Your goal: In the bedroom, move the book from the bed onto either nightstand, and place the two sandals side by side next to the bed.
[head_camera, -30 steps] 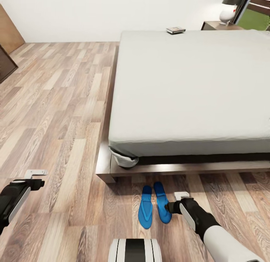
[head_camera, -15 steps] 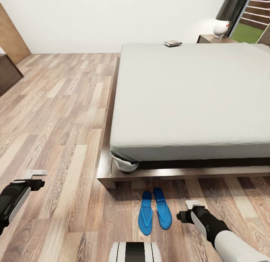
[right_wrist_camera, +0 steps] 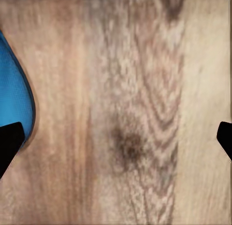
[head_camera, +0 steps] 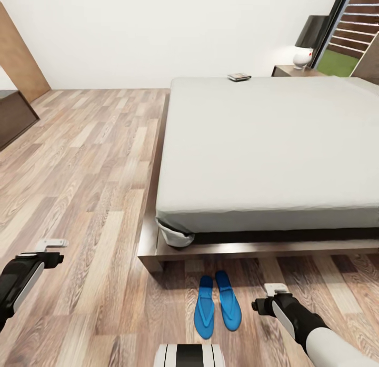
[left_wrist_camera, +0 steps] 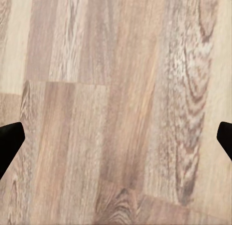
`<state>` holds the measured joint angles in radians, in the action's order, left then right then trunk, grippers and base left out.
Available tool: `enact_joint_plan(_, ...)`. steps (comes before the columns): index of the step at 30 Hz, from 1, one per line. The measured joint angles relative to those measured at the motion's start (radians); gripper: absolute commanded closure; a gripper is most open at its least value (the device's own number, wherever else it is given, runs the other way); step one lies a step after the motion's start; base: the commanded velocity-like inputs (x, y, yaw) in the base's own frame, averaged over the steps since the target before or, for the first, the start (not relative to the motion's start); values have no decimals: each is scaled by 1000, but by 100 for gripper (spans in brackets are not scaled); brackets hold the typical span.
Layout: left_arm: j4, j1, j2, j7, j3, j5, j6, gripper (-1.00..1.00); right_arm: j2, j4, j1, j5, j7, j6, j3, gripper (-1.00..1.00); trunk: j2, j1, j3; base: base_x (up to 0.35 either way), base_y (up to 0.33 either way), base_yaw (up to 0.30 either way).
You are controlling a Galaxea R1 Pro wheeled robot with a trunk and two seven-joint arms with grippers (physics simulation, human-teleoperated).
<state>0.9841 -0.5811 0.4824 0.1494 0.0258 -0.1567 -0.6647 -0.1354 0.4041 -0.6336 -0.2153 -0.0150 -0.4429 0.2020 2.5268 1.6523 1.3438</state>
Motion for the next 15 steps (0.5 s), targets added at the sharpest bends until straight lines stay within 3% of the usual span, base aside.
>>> enact_joint_plan(5,-1,0,0,0,-1,0,-9,-100,3,-1,2,0,0,4,1,-100,-1,-2,-19,0,0,0)
enact_joint_plan(11,-131,0,-3,4,-2,-9,6,-100,5,-2,4,0,0,6,2,-100,-3,-5,-43,0,0,0)
enact_joint_plan(15,-270,0,-8,4,-2,-11,94,-100,6,-2,4,-1,-2,6,2,-100,-4,-7,-58,0,0,0)
